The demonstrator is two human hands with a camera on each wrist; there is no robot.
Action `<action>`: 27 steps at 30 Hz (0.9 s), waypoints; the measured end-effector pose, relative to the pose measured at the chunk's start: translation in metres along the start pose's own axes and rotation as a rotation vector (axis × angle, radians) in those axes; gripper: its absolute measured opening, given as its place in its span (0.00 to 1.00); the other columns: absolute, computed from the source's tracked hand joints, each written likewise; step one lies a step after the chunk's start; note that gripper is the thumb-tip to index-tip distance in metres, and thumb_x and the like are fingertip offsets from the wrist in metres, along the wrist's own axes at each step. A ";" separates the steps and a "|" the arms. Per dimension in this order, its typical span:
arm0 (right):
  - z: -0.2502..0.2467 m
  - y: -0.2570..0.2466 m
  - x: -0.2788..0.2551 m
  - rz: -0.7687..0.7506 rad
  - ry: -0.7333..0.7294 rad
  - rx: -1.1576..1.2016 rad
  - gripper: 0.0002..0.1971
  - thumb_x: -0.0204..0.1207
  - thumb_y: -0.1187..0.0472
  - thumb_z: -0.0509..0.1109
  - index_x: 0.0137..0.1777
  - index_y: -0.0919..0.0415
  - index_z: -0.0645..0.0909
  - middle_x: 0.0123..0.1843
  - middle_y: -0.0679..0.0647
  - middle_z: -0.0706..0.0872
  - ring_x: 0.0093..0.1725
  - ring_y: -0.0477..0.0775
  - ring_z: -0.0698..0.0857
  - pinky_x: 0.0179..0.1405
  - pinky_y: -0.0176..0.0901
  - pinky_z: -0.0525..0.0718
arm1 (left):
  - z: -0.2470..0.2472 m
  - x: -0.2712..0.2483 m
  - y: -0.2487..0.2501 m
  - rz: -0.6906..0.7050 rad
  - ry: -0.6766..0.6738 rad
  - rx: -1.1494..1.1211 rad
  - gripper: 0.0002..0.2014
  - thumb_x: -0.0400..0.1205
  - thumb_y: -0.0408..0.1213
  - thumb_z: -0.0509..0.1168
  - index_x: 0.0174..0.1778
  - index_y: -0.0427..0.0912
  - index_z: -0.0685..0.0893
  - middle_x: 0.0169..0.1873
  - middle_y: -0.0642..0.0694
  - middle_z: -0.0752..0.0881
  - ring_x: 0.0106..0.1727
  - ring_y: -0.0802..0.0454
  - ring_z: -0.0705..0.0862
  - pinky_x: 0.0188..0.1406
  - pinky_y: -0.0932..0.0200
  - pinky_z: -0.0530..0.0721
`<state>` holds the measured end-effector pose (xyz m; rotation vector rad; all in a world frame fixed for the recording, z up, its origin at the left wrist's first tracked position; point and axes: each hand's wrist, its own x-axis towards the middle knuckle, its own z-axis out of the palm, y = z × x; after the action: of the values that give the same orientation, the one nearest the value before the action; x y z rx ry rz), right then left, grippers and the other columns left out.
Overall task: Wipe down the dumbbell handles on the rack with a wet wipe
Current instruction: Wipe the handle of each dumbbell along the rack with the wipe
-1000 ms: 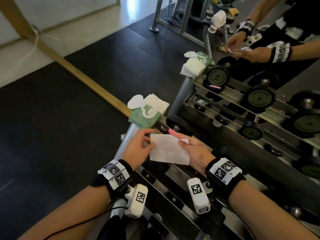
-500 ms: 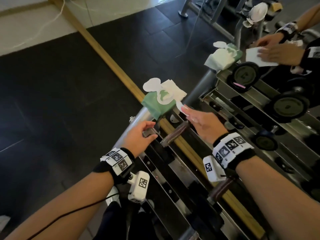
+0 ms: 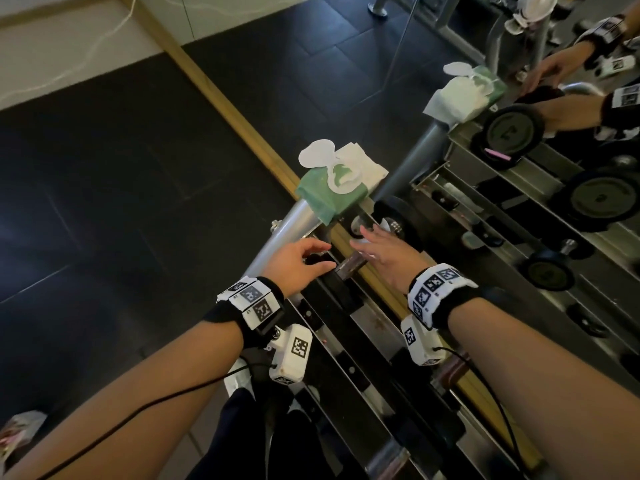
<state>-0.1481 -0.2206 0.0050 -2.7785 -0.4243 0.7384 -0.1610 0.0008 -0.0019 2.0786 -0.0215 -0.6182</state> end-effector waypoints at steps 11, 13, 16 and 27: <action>0.010 -0.019 -0.021 -0.030 -0.015 0.046 0.36 0.77 0.78 0.61 0.84 0.56 0.62 0.87 0.54 0.61 0.85 0.56 0.61 0.82 0.57 0.66 | -0.001 -0.008 0.002 0.007 -0.024 0.047 0.19 0.82 0.48 0.71 0.70 0.51 0.84 0.59 0.53 0.86 0.61 0.55 0.83 0.66 0.56 0.80; 0.000 -0.015 -0.022 -0.043 -0.052 0.028 0.33 0.79 0.76 0.60 0.83 0.56 0.64 0.84 0.55 0.65 0.81 0.60 0.69 0.77 0.58 0.72 | -0.001 -0.008 0.002 0.005 -0.030 0.039 0.20 0.82 0.48 0.71 0.70 0.51 0.83 0.60 0.53 0.86 0.62 0.54 0.83 0.67 0.54 0.80; -0.021 0.002 -0.011 0.030 -0.048 -0.076 0.25 0.84 0.70 0.57 0.82 0.60 0.68 0.82 0.60 0.68 0.78 0.64 0.71 0.76 0.57 0.72 | -0.001 -0.008 0.000 -0.015 -0.051 0.019 0.21 0.82 0.49 0.71 0.72 0.52 0.81 0.61 0.53 0.85 0.62 0.52 0.84 0.68 0.50 0.82; 0.010 -0.027 -0.019 -0.094 -0.204 0.058 0.24 0.88 0.69 0.51 0.84 0.60 0.63 0.88 0.58 0.57 0.87 0.61 0.55 0.85 0.53 0.52 | 0.004 -0.004 -0.013 -0.055 -0.044 -0.029 0.37 0.75 0.52 0.77 0.80 0.50 0.73 0.74 0.51 0.81 0.75 0.54 0.78 0.78 0.46 0.76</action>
<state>-0.1751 -0.2008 0.0129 -2.6190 -0.5578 0.9986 -0.1695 0.0062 -0.0124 2.0434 0.0187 -0.6942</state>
